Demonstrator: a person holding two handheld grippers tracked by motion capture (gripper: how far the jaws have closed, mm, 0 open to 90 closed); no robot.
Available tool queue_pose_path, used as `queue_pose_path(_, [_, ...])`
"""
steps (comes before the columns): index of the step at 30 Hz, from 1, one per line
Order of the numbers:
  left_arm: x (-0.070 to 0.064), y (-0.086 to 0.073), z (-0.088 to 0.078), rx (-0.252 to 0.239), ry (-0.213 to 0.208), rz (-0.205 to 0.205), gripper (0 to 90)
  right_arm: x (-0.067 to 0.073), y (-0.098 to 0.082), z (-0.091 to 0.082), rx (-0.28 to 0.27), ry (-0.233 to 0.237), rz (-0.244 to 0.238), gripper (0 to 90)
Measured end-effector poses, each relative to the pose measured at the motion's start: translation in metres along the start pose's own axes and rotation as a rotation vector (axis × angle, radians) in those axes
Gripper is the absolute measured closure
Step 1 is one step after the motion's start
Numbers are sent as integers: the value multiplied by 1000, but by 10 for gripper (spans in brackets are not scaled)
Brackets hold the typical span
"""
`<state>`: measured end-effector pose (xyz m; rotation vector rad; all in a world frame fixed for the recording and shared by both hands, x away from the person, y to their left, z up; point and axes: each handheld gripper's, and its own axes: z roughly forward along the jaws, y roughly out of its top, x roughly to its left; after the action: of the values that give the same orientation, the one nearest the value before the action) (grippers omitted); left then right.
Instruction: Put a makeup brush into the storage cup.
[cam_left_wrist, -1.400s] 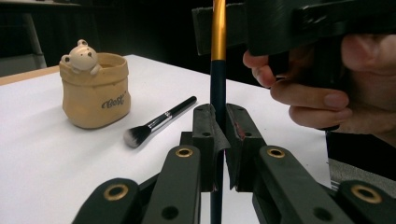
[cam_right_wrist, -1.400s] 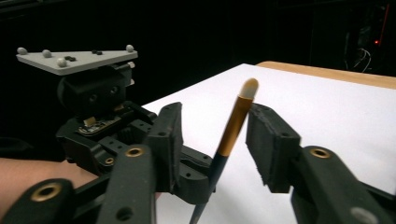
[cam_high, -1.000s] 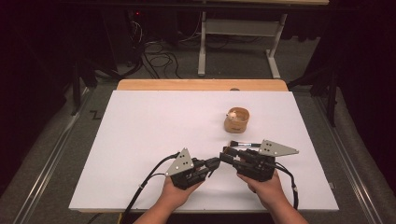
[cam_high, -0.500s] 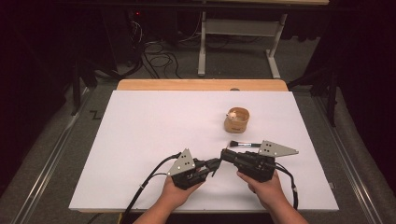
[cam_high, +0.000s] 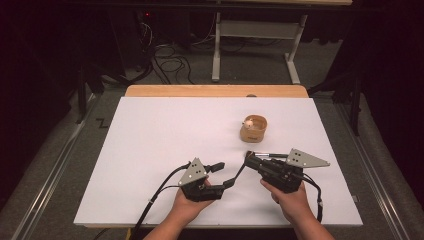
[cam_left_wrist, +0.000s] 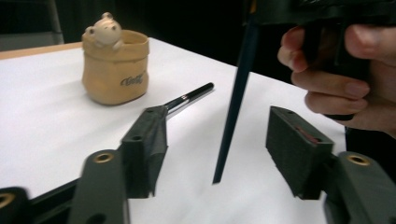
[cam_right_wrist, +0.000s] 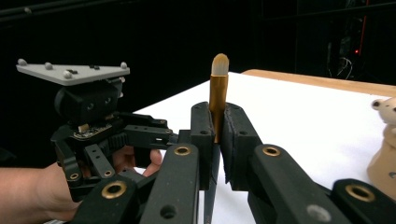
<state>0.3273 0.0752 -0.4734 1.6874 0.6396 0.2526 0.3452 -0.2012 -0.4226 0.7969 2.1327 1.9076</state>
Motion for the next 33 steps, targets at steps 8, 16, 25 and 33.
queue_pose_path(8, [12, -3, -2, 23, 34, -29, 269, -6, 3, -9, -24, -28, -14, 852])
queue_pose_path(16, [19, -5, -3, 55, 99, -26, 157, -11, 7, -19, -44, -56, -27, 852])
queue_pose_path(25, [23, -5, -3, 81, 148, -10, 0, -18, 10, -30, -59, -90, -39, 852])
queue_pose_path(33, [25, -3, -7, 100, 156, -19, 0, -21, 14, -41, -88, -95, -42, 852])
